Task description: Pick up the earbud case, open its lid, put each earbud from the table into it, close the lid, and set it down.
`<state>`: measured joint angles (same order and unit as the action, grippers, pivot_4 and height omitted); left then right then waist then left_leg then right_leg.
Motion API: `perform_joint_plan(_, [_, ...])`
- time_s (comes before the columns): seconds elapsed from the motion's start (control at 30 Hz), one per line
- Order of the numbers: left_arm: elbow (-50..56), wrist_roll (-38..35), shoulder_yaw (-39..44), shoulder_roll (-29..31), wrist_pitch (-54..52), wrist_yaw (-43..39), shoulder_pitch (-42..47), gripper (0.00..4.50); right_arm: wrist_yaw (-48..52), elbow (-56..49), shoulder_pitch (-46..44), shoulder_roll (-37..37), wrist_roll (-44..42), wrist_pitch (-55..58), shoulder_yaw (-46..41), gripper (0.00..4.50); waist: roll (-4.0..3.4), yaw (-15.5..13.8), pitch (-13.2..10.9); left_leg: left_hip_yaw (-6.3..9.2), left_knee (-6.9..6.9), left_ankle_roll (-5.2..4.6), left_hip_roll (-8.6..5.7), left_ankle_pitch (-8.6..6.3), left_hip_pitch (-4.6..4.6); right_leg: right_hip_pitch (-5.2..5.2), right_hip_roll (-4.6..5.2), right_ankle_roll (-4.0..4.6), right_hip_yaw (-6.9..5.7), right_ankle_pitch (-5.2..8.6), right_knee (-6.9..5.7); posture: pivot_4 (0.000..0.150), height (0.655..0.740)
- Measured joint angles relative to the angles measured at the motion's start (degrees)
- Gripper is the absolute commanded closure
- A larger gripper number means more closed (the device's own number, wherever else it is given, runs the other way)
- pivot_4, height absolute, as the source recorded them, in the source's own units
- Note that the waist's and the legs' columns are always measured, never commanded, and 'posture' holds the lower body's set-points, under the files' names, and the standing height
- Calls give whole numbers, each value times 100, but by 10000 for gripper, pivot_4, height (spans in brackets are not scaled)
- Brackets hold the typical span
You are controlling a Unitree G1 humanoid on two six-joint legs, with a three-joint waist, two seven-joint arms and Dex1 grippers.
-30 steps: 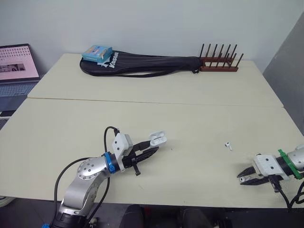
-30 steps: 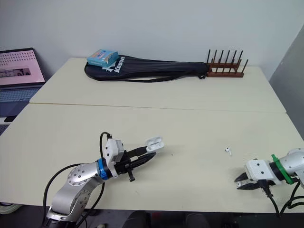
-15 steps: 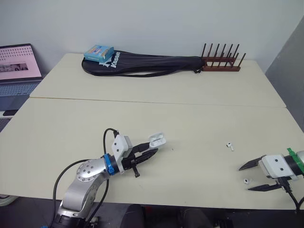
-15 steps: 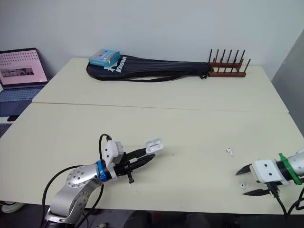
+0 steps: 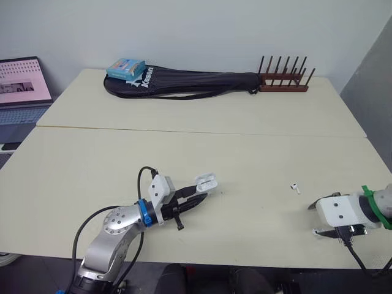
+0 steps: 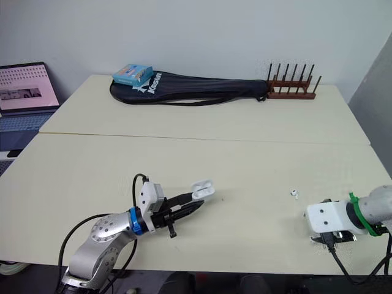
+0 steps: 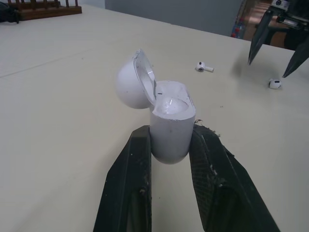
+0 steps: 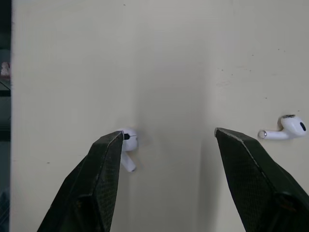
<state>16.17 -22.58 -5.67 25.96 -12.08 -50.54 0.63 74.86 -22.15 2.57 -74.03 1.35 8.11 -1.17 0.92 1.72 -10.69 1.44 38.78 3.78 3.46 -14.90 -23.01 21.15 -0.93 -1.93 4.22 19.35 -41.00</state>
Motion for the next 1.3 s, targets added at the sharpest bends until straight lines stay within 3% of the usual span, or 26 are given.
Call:
perform_joint_plan(0.63, [161, -5, -3, 5, -39, 126, -101, 37723, 207, 176, -352, 27, 194, 35, 490, 13647, 0, -6, -1, 0, 0, 0, 1, 0, 0, 1, 0, 1, -1, 0, 0, 1500, 6925])
perform_joint_plan(0.83, [162, -6, -4, 4, -40, 140, -96, 37723, 298, 198, -315, 23, -490, 722, -146, 13647, 0, -7, -1, 0, 0, 0, 0, 0, -2, 0, 1, 7, -1, -3, 0, 1500, 6925])
perform_joint_plan(0.93, [163, -7, -3, 5, -40, 143, -103, 37723, 270, 204, -40, 21, -710, 1104, -664, 19993, 1, -7, -1, 2, 0, 0, 0, 0, -2, -1, 0, 7, -3, -3, 1, 1500, 6925])
perform_joint_plan(1.17, [155, -5, -20, -16, -40, 147, -76, 37723, -139, -40, 638, 279, -717, 1519, -902, 44826, 1, -7, -1, 1, 0, 0, -1, 0, -2, 0, -1, 0, -1, 1, 0, 1500, 6925])
perform_joint_plan(1.3, [147, -4, -21, -20, -40, 140, -40, 37723, -237, -271, 940, 385, -720, 1644, -902, 45000, 2, -6, -1, 0, 1, 0, -1, 0, -2, -1, 0, -6, 1, 4, 1, 1500, 6925])
